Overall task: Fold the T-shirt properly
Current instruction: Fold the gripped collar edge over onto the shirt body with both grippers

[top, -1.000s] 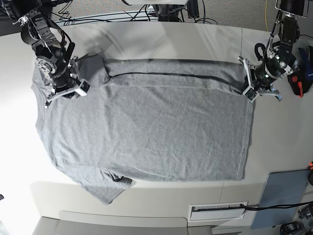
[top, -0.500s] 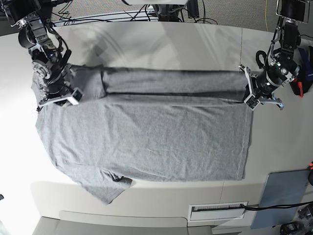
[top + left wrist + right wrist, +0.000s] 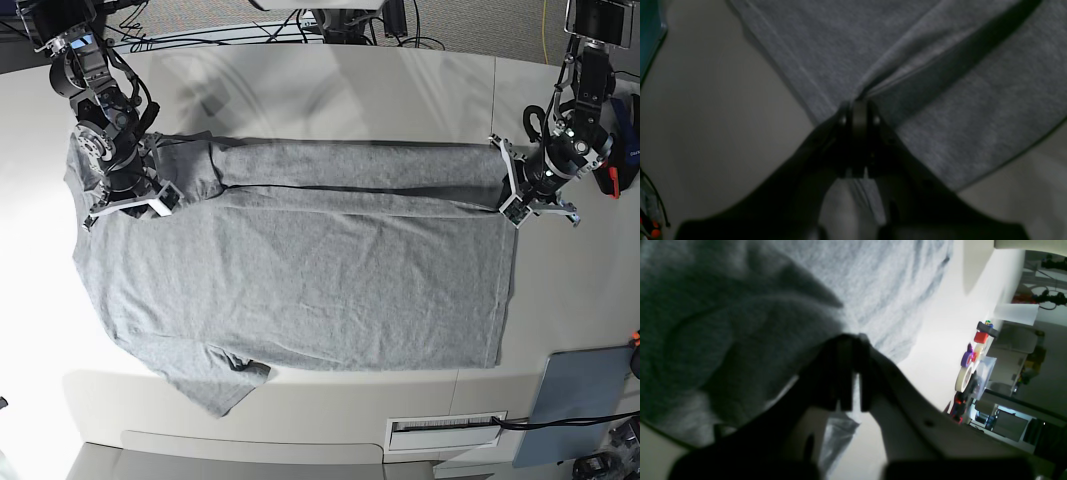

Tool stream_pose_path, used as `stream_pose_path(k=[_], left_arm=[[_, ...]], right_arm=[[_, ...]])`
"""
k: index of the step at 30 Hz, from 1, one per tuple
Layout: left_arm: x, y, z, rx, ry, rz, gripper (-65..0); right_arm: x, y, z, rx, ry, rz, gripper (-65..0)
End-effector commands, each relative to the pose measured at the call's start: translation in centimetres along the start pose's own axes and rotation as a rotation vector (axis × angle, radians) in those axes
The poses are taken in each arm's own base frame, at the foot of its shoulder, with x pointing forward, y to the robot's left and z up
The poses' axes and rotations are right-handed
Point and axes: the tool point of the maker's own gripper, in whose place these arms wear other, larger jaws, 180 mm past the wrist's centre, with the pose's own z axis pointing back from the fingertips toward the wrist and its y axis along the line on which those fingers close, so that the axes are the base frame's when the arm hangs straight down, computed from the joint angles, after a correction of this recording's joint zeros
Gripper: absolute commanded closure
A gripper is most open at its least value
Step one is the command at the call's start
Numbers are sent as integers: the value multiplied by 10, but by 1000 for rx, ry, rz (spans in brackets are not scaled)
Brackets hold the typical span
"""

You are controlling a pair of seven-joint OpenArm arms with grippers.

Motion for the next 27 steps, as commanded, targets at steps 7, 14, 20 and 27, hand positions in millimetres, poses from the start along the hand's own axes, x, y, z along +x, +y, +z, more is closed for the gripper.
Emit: stream_pose_path(k=[7,14,20,27], left_arm=[[10,14,4,32,-31,-14,-171],[-6,37,8,146,55,37,-219],[9,21,8,69,-4,215,-15],[23,7,-4,129,-50,377,0]], right_arm=[[0,-21,1,-57,2,4,-216],[-11,-42,4,-167,53,-63,-215],[8,-59,30,-287,-36,-295,-211],[-18,-44,51,-361,48,-524,0]])
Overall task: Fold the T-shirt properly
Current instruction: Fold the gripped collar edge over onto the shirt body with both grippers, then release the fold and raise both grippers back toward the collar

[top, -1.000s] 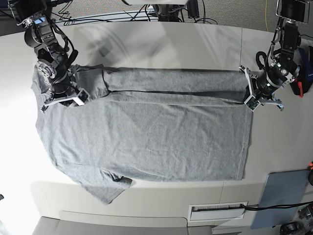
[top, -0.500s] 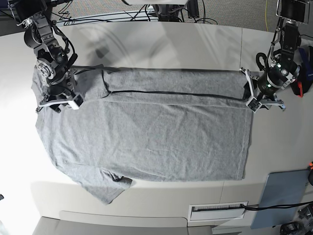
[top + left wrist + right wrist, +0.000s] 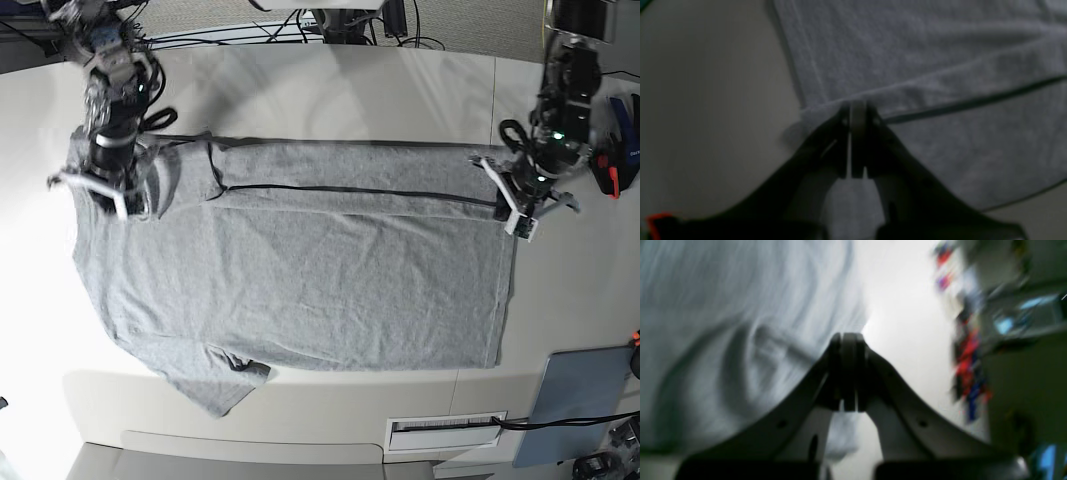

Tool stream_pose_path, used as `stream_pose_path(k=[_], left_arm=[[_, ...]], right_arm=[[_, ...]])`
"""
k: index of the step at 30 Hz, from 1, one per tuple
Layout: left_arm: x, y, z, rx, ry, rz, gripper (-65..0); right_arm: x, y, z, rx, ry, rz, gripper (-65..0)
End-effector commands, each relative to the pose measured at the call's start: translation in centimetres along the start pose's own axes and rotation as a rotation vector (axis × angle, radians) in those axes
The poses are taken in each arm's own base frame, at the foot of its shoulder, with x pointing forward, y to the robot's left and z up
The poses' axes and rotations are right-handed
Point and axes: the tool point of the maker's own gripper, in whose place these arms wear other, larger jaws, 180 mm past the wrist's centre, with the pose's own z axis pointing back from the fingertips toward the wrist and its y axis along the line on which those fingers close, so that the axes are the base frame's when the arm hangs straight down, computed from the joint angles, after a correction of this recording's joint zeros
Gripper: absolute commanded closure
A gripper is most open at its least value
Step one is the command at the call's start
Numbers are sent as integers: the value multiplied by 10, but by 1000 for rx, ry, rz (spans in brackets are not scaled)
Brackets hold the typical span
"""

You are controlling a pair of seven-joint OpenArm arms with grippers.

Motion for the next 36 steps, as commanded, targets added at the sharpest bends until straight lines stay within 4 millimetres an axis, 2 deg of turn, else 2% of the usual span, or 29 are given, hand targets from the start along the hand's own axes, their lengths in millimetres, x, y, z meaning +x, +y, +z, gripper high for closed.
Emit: stream_pose_path(k=[1,3,5,11,15,18,21,23,27,32,36], left_arm=[[16,5,1,14,-52,2,0],[15,0,-1,30,-54,53,0],[12,1,-5,75,-51,121,0],[-2,-14,-14,34,-19,154,0],[-7,-16,-14,30,-6,162,0],[-20,-18,-13,29,12,170,0],[-41,-20,-15,28,55,183,0],[-52,-21,-14,24,80,186,0],[-81,-40,-7,-46,181,158,0],[-110,-52,12,-68,254,149,0],[-127,-64,28,-88,289,143,0]], right_arm=[[9,-21,-1,-67,-36,-13,0],[-1,-26,-1,-78,-1,-46,0],[-9,-24,-4,-34,35,-106,0],[-35,0,-15,117,106,-173,0],[-53,18,-22,181,141,-178,0],[-67,25,-31,199,165,-184,0],[-82,43,-35,282,218,-160,0],[-89,47,-34,306,248,-141,0],[-107,50,-27,313,332,-121,0],[-129,51,-13,303,370,-50,0],[-133,50,5,301,365,-9,0]])
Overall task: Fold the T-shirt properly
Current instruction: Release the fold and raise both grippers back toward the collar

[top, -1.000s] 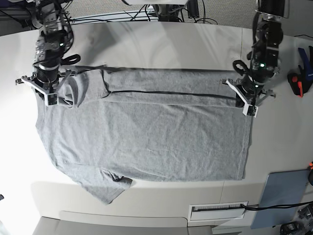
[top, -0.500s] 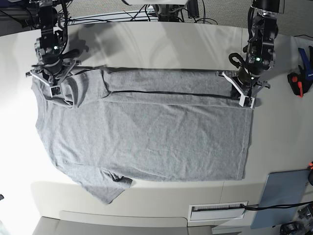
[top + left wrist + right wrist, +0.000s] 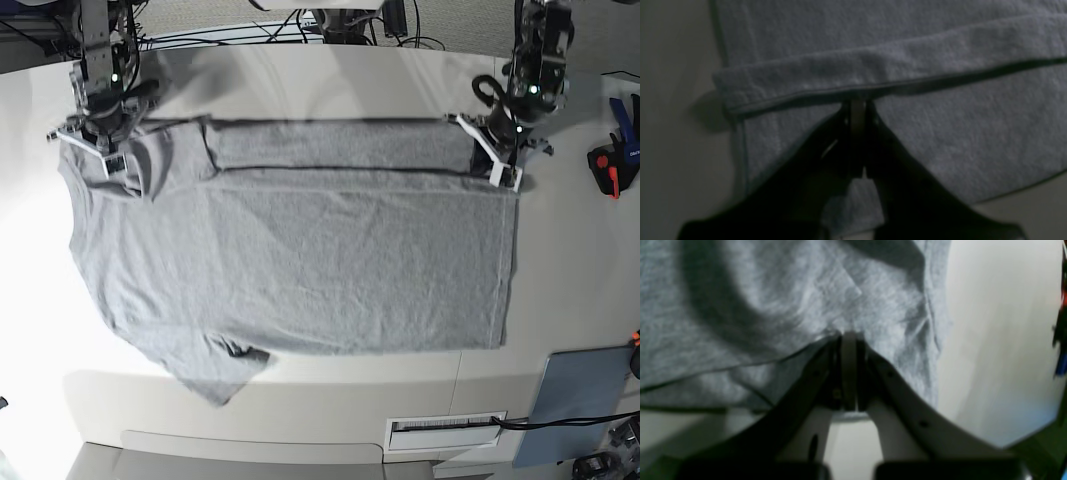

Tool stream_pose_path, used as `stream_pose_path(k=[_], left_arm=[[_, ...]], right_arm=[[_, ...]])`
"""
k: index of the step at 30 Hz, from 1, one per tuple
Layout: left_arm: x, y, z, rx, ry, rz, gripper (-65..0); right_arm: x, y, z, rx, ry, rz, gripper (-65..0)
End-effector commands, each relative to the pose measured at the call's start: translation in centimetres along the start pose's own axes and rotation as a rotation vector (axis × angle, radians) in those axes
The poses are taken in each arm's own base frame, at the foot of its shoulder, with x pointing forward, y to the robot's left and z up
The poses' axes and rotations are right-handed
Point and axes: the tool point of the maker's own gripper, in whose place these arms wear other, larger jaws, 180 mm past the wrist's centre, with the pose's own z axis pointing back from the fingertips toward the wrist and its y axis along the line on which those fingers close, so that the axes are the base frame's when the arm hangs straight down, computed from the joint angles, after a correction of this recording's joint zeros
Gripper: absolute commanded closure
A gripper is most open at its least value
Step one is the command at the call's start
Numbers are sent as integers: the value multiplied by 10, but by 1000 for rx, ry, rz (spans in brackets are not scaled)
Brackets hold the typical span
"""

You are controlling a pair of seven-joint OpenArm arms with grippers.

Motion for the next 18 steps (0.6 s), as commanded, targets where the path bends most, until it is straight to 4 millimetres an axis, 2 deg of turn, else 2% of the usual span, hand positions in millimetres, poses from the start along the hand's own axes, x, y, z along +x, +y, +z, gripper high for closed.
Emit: stream_pose_path(k=[1,9,14,18], left_arm=[[-57,-5,10,-15,220,-15,0],[-103,-16,36,-21,321,-44,0],[-112,-29,54,-42,335,-54,0],[-117,-37,67,-51,343,-69,0]], right_arm=[[-17,6,5,30,64,7,0],[-53,-4,33,-2,114,42,0],[-76,-1,42,9,162,60,0],[-83,1,45,16,178,67,0]])
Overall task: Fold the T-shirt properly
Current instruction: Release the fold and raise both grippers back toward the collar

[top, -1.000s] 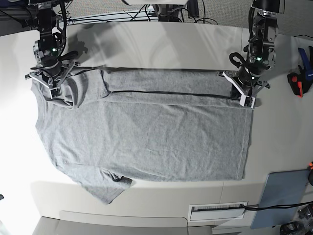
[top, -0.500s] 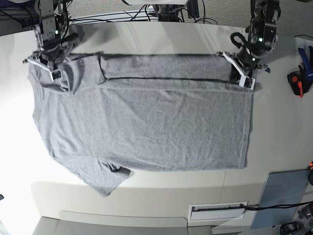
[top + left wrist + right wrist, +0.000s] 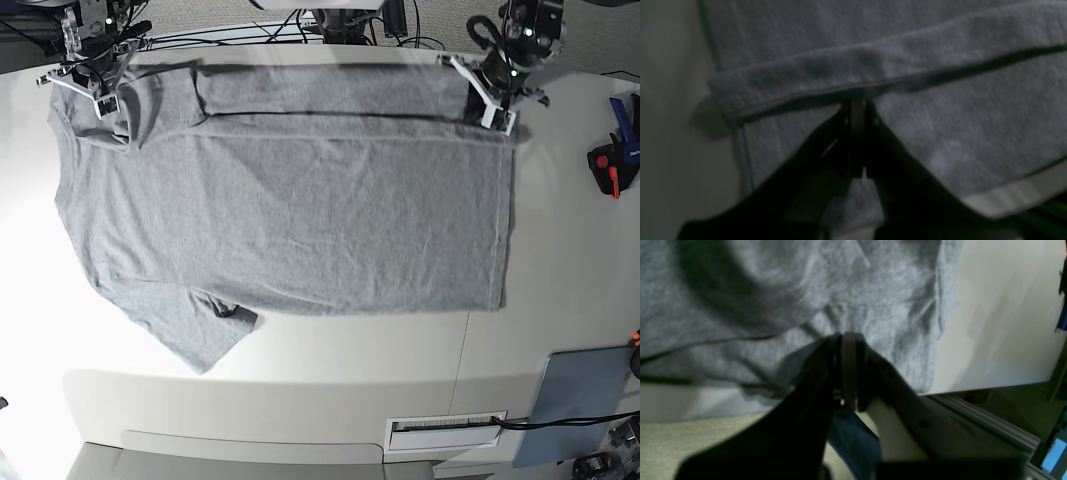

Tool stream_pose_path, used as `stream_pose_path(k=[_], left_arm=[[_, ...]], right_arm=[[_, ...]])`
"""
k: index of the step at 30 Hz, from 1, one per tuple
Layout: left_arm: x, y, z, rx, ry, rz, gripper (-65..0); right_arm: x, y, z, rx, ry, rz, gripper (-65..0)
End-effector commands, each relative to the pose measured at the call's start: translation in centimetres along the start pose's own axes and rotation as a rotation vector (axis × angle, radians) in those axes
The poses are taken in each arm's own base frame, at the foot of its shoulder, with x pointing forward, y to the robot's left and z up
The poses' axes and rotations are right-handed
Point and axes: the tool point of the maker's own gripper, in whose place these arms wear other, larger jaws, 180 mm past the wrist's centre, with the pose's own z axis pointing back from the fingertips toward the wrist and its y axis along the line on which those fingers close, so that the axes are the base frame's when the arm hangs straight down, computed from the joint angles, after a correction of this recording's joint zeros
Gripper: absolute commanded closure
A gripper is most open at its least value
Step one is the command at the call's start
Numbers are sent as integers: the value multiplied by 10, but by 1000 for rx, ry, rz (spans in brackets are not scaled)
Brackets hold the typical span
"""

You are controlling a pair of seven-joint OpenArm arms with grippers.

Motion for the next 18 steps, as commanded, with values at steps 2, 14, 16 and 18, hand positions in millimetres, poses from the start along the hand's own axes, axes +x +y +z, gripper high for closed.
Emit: stream_pose_path(k=[2,14,16,18], left_arm=[[-63,-7,13,-9,261,-49,0],[-62,-9,21,0,264,-89,0],[-59,-7,21,10,259,-110,0],[-51,-4,22,28,244,-147,0]], right_arm=[[-7,0,3,13,29,10,0],[0,-11,11,-42,28,47,0],[3,-16,12,-64,18,55,0],[9,-23,14,-93,-3,58,0]])
